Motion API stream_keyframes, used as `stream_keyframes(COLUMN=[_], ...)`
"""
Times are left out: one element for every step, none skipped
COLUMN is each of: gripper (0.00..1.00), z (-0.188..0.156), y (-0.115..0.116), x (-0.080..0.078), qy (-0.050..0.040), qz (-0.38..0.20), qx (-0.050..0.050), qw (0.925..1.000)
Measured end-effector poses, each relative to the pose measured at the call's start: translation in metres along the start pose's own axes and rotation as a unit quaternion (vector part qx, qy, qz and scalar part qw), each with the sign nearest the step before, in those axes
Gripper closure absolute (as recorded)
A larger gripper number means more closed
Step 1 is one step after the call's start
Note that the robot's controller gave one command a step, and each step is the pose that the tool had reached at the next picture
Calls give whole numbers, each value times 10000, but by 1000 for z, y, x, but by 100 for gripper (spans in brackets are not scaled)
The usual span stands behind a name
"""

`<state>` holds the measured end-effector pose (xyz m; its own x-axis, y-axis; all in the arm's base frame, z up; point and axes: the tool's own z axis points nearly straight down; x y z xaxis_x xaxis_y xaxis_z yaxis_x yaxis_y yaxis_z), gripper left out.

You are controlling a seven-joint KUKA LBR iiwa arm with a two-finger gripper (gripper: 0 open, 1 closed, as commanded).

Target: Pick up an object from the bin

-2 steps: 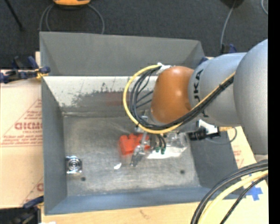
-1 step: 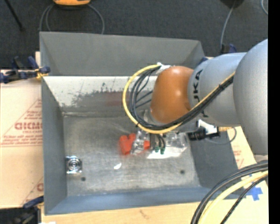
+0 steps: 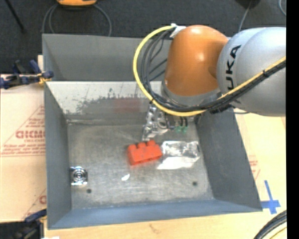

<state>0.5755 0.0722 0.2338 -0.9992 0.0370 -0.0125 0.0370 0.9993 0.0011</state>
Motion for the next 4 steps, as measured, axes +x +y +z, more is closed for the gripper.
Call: stream_keyframes(gripper=[100,0,0,100], z=[73,69,155,151], y=[3,3,-66,-62], x=[6,5,-25,-26], qy=[79,53,62,38], qz=[-291,-280,-131,-146], qx=[10,0,15,2], qw=[9995,9996,9999,9999])
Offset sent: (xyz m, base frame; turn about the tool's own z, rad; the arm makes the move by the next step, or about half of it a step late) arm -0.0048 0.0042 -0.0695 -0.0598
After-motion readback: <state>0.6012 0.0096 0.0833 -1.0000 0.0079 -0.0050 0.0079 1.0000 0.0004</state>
